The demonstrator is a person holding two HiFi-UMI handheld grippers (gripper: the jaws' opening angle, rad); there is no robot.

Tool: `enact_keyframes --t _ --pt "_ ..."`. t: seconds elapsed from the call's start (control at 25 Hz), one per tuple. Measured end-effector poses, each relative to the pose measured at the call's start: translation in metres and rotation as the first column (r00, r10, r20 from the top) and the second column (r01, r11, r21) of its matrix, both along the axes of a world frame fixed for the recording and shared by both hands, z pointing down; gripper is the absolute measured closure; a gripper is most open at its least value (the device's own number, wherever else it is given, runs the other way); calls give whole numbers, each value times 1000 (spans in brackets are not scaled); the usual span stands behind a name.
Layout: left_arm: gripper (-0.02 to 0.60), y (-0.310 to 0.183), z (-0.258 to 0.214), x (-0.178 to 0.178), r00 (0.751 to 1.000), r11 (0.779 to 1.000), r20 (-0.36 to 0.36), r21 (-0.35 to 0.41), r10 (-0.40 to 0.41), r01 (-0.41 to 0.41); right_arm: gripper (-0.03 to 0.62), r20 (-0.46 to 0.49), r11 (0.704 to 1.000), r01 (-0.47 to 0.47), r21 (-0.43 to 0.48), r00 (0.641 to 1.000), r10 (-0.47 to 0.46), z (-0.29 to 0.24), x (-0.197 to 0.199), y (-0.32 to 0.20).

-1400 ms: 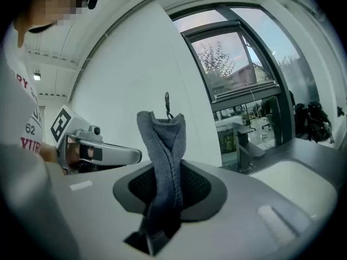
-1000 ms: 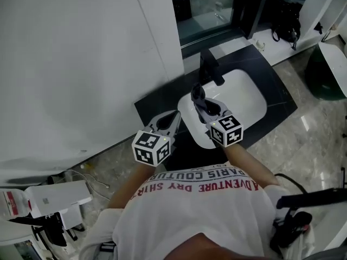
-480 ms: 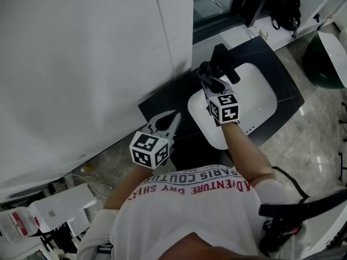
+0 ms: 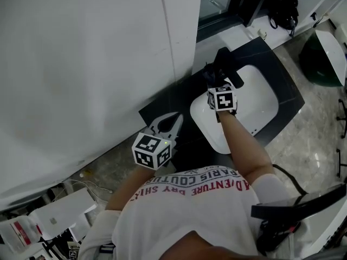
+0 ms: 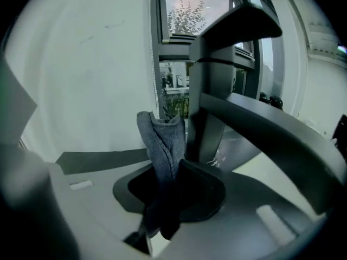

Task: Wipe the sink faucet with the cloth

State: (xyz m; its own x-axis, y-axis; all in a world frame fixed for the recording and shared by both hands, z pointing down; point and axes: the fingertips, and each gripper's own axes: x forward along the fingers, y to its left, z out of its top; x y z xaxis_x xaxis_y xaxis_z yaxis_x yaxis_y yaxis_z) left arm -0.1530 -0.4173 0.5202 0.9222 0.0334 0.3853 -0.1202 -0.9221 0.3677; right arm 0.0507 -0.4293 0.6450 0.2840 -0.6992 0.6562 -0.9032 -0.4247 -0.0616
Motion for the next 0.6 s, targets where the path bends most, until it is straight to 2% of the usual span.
enact_keyframes --t 0.28,0.52,0.6 --pt "581 -6 5 0 1000 1000 2 -10 -3 3 516 11 999 -42 -35 999 43 6 12 -4" --pt "581 -6 5 1 1000 1000 -1 -16 4 -4 514 -36 997 -81 6 996 82 -7 15 -3" --pt "580 -4 5 0 1000 1000 0 -16 10 -10 514 -23 995 -96 40 995 97 -16 12 -3"
